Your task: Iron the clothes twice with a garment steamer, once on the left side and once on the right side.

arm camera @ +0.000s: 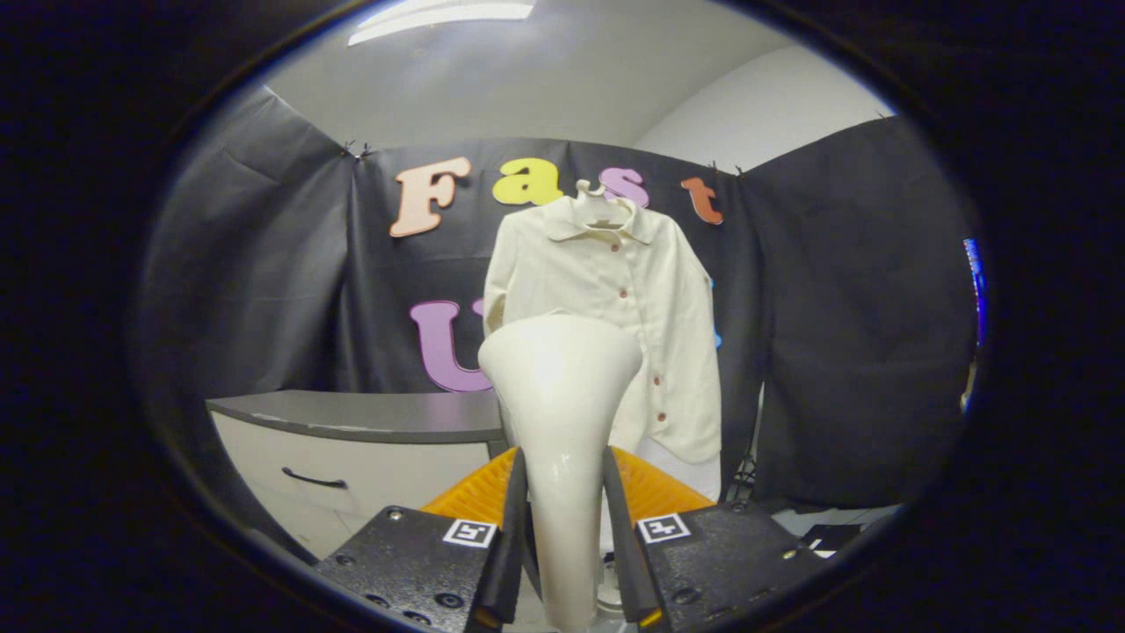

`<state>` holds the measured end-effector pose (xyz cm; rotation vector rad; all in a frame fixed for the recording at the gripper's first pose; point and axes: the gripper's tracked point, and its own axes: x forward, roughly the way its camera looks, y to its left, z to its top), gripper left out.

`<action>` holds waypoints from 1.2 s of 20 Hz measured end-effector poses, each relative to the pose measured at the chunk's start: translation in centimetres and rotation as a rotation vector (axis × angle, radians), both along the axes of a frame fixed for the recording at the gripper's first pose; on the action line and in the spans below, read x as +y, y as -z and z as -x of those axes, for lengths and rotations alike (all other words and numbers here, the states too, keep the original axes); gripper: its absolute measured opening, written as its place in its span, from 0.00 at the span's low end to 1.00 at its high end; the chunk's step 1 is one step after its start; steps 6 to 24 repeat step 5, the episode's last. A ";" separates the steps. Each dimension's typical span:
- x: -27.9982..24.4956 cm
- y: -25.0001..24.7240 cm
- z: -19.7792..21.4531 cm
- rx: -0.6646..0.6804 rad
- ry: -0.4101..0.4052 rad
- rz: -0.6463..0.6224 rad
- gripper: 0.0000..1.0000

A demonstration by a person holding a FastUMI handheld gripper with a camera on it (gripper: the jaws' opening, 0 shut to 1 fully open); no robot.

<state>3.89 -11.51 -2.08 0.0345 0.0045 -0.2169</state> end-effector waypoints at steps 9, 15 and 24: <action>6.0 -0.7 1.5 0.058 -0.091 0.041 0.44; 6.0 -0.7 1.5 0.058 -0.091 0.041 0.44; 6.0 -0.7 1.5 0.058 -0.091 0.041 0.44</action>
